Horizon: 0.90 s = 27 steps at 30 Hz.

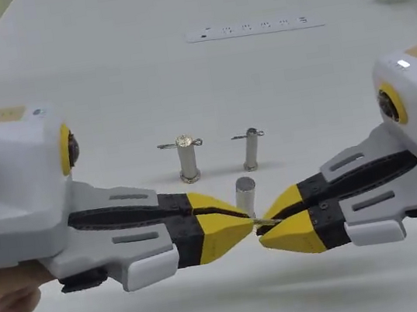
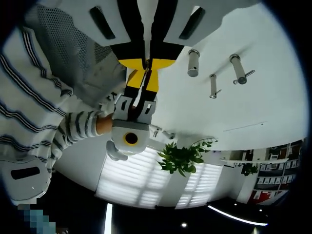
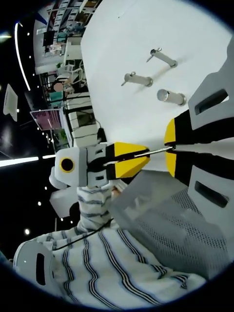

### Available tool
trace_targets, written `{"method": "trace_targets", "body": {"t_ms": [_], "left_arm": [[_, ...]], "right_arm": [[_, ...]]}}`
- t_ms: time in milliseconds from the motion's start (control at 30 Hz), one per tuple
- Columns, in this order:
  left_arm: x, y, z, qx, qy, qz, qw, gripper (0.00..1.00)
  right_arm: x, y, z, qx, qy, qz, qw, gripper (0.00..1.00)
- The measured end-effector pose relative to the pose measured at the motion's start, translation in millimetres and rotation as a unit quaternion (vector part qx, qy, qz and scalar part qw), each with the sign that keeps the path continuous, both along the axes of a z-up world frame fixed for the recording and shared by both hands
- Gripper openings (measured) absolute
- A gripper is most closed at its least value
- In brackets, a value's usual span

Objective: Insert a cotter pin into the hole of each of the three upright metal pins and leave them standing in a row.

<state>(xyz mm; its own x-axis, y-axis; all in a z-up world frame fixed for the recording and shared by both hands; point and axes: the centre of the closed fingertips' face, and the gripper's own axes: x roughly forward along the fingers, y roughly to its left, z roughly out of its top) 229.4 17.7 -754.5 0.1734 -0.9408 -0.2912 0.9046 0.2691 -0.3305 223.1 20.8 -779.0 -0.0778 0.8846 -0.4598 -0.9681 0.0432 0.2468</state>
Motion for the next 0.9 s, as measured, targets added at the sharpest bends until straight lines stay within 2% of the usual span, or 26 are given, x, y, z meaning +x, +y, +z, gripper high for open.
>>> {"method": "trace_targets", "body": {"t_ms": [100, 133, 233, 300, 367, 433, 600, 667, 833, 900], "left_arm": [[-5.1, -0.9, -3.8, 0.011, -0.003, -0.017, 0.9998, 0.00], [-8.3, -1.2, -7.4, 0.023, -0.007, -0.030, 0.9993, 0.00], [-12.1, -3.3, -12.1, 0.041, -0.033, -0.055, 0.9971, 0.01], [-13.6, -4.5, -15.1, 0.050, -0.034, -0.061, 0.9963, 0.01], [-14.8, -4.5, -19.6, 0.061, -0.024, -0.069, 0.9955, 0.01], [-15.3, -4.9, -22.5, 0.073, -0.036, -0.080, 0.9935, 0.01], [-14.9, -4.7, -24.1, 0.076, -0.042, -0.085, 0.9926, 0.01], [-14.2, -3.9, -25.0, 0.076, -0.038, -0.082, 0.9930, 0.01], [-12.9, -2.6, -24.8, 0.074, -0.046, -0.078, 0.9931, 0.01], [-11.4, -2.0, -24.6, 0.072, -0.056, -0.076, 0.9929, 0.01]], "right_arm": [[-3.8, -1.1, -0.5, -0.008, -0.001, 0.013, 0.9999, 0.05], [-6.5, -1.4, -1.1, -0.012, 0.000, 0.021, 0.9997, 0.05], [-11.2, -3.3, -4.1, -0.024, -0.001, 0.036, 0.9991, 0.05], [-12.9, -4.1, -4.8, -0.028, -0.004, 0.042, 0.9987, 0.05], [-14.4, -4.5, -4.8, -0.029, -0.001, 0.044, 0.9986, 0.04], [-15.6, -5.2, -5.5, -0.032, -0.001, 0.047, 0.9984, 0.04], [-16.9, -7.0, -6.4, -0.036, -0.014, 0.051, 0.9980, 0.04], [-15.3, -6.1, -4.8, -0.029, -0.037, 0.054, 0.9974, 0.04], [-13.8, -5.7, -4.2, -0.026, -0.041, 0.052, 0.9975, 0.03], [-13.0, -5.7, -4.5, -0.027, -0.041, 0.050, 0.9976, 0.03]]}}
